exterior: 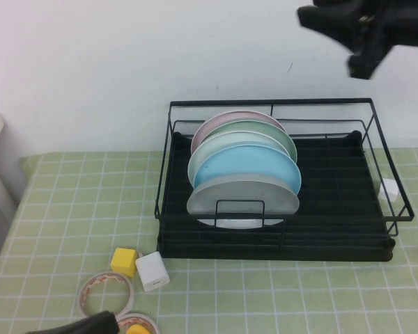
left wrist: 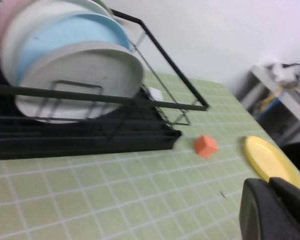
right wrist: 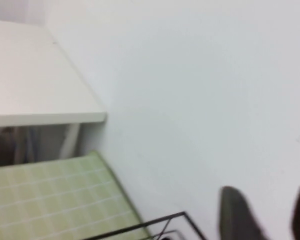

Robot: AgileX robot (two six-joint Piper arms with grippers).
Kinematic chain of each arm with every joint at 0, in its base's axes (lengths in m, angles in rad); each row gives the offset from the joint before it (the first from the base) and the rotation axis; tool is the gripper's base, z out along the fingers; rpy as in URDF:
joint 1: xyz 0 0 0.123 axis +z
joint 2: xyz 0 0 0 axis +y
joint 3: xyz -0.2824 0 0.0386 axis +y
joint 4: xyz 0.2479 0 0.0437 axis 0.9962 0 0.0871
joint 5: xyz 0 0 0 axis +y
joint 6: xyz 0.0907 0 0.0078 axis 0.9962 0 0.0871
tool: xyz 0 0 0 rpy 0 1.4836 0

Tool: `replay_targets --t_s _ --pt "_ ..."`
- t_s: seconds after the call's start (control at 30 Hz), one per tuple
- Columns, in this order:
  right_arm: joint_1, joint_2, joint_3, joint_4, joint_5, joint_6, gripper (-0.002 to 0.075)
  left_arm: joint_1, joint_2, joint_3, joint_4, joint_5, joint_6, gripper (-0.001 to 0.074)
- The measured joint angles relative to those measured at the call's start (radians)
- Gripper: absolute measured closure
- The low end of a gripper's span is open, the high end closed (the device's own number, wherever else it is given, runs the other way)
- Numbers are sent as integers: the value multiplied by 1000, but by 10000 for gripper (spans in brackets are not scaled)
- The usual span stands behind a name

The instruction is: Place plate on rack

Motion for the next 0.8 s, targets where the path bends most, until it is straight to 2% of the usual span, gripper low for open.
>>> replay_targets --t_s 0.07,0.13,0.27,0.37,0.57,0.7,0.8 --pt "0 -72 0 -138 38 139 583 0 0 0 1 -34 0 736" --pt "0 -142 0 -280 92 284 660 0 0 0 1 -84 0 736" --pt "0 -255 30 -458 201 503 711 0 0 0 1 -186 0 736" --pt "0 -325 121 -475 203 560 718 0 0 0 -6 -227 0 736" --pt "0 -358 401 -397 171 540 721 0 0 0 -24 -150 0 736" --pt "0 -302 545 -277 117 370 721 0 0 0 -26 -82 0 736" --pt "0 -210 583 -156 75 216 721 0 0 0 -26 -80 0 736"
